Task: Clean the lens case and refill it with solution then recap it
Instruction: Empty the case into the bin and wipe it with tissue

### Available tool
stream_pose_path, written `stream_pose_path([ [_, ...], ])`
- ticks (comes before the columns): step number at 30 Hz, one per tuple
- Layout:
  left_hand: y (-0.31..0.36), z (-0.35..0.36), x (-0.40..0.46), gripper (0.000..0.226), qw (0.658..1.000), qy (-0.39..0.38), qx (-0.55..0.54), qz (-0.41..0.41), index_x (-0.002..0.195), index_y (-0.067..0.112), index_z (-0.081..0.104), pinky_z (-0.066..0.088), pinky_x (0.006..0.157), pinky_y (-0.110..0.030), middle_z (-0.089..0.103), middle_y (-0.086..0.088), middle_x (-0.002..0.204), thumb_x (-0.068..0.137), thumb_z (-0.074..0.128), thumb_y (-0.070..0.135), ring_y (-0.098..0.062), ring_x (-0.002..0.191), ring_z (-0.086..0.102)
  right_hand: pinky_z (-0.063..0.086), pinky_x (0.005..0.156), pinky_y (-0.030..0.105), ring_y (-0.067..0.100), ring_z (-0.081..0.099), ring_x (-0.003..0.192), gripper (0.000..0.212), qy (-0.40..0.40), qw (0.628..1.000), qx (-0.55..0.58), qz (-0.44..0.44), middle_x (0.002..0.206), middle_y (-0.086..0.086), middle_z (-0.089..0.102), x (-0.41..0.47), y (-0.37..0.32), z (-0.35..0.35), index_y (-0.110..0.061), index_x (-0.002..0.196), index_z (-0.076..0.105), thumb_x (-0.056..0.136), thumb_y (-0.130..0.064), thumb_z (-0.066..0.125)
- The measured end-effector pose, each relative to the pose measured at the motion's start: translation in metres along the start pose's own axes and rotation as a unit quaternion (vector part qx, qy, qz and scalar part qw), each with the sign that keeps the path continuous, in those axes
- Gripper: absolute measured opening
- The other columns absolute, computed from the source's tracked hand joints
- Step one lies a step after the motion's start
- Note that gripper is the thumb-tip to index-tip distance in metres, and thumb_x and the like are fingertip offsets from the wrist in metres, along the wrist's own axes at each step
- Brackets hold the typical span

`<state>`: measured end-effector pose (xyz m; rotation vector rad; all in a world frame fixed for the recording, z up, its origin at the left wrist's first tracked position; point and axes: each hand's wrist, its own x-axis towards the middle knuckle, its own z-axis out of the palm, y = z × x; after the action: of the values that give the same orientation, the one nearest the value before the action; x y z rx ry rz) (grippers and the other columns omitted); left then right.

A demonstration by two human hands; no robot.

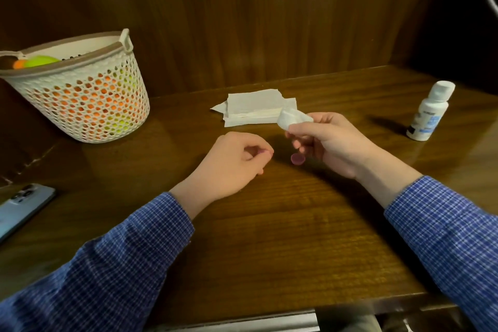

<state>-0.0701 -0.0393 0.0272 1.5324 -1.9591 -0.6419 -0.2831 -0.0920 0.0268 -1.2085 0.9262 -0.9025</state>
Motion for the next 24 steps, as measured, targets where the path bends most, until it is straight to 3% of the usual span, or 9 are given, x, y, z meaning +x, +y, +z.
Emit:
stream_pose_path([
  [3, -0.002, -0.003, -0.011, 0.015, 0.991, 0.006, -0.129, -0.038, 0.105, 0.029, 0.077, 0.062, 0.072, -0.022, 0.078, 0.008, 0.086, 0.097, 0.069, 0.019, -0.009, 0.080, 0.076, 0.061, 0.075, 0.047, 0.023, 0.064, 0.062, 0.009, 0.046, 0.991, -0.110, -0.066, 0.071, 0.010, 0.067, -0.004, 0.004, 0.007, -0.007, 0.087, 0.072, 0.088, -0.012, 0.079],
  [6, -0.007, -0.002, -0.019, 0.016, 0.975, 0.031, -0.206, -0.077, 0.103, 0.026, 0.079, 0.064, 0.080, -0.029, 0.079, 0.006, 0.089, 0.096, 0.069, 0.014, -0.013, 0.085, 0.077, 0.059, 0.065, 0.034, 0.031, 0.064, 0.064, 0.014, 0.059, 0.961, -0.215, -0.164, 0.079, 0.015, 0.068, -0.010, 0.010, 0.017, -0.007, 0.088, 0.070, 0.087, -0.016, 0.081],
  [9, -0.012, -0.002, -0.024, 0.018, 0.965, 0.046, -0.241, -0.088, 0.110, 0.023, 0.076, 0.065, 0.082, -0.032, 0.080, 0.005, 0.094, 0.097, 0.068, 0.014, -0.014, 0.089, 0.078, 0.051, 0.061, 0.018, 0.024, 0.061, 0.073, 0.010, 0.045, 0.933, -0.281, -0.222, 0.078, 0.002, 0.068, -0.014, 0.016, 0.025, -0.016, 0.085, 0.071, 0.087, -0.018, 0.080],
  [14, -0.017, -0.004, -0.027, 0.041, 0.945, 0.047, -0.313, -0.085, 0.120, 0.017, 0.063, 0.063, 0.085, -0.033, 0.079, 0.002, 0.104, 0.085, 0.081, 0.006, -0.017, 0.098, 0.077, 0.052, 0.062, 0.018, 0.020, 0.060, 0.074, 0.014, 0.024, 0.926, -0.297, -0.231, 0.080, -0.001, 0.065, -0.017, 0.020, 0.032, -0.018, 0.085, 0.068, 0.084, -0.015, 0.082],
  [19, -0.016, -0.001, -0.028, 0.041, 0.931, 0.051, -0.354, -0.069, 0.112, 0.016, 0.071, 0.063, 0.087, -0.031, 0.080, 0.002, 0.104, 0.074, 0.084, 0.009, -0.014, 0.103, 0.076, 0.052, 0.065, 0.018, 0.013, 0.061, 0.072, 0.008, -0.032, 0.932, -0.277, -0.233, 0.080, -0.001, 0.070, -0.020, 0.017, 0.033, -0.020, 0.086, 0.074, 0.084, -0.025, 0.080],
  [24, -0.016, -0.004, -0.030, 0.047, 0.919, 0.071, -0.384, -0.054, 0.109, 0.021, 0.076, 0.062, 0.089, -0.031, 0.080, 0.002, 0.107, 0.063, 0.081, 0.025, -0.015, 0.105, 0.076, 0.055, 0.086, 0.026, 0.016, 0.068, 0.105, 0.007, -0.049, 0.941, -0.228, -0.246, 0.106, -0.007, 0.075, -0.019, 0.014, 0.031, -0.014, 0.091, 0.081, 0.087, -0.019, 0.078],
])
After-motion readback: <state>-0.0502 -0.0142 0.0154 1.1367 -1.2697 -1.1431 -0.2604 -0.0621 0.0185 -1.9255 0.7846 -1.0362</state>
